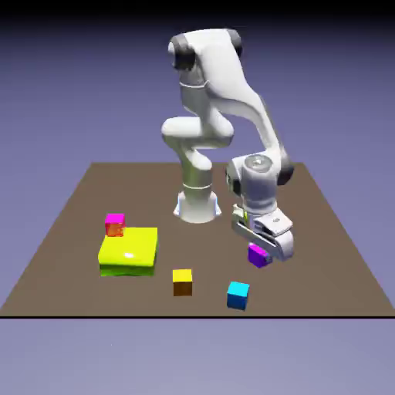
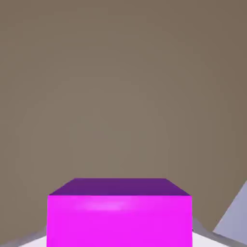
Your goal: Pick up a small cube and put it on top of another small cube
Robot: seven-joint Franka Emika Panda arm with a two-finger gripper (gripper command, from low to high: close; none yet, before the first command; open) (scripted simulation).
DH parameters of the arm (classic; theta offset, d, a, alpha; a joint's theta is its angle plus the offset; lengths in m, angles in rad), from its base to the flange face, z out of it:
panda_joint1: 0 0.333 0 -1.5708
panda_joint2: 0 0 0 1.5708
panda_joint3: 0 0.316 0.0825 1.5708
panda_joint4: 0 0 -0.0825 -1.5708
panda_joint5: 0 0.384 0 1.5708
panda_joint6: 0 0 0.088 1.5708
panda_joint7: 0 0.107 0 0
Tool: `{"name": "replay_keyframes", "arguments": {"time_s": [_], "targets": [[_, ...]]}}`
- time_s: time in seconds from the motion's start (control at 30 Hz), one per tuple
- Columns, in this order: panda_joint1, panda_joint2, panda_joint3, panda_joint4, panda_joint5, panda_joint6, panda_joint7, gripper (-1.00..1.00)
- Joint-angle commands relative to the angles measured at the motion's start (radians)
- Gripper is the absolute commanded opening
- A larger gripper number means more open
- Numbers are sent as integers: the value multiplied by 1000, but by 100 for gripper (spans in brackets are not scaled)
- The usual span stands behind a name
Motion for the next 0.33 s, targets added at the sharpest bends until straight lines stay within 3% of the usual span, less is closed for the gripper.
{"name": "replay_keyframes", "arguments": {"time_s": [0.0, 0.2, 0.23, 0.3], "targets": [[-5, 7, -24, 20, -7, -15, -33, -100], [36, 169, -64, 18, -61, 146, 2, -100], [36, 169, -64, 18, -61, 146, 2, 100], [27, 133, -55, 18, -49, 110, -6, 100]]}}
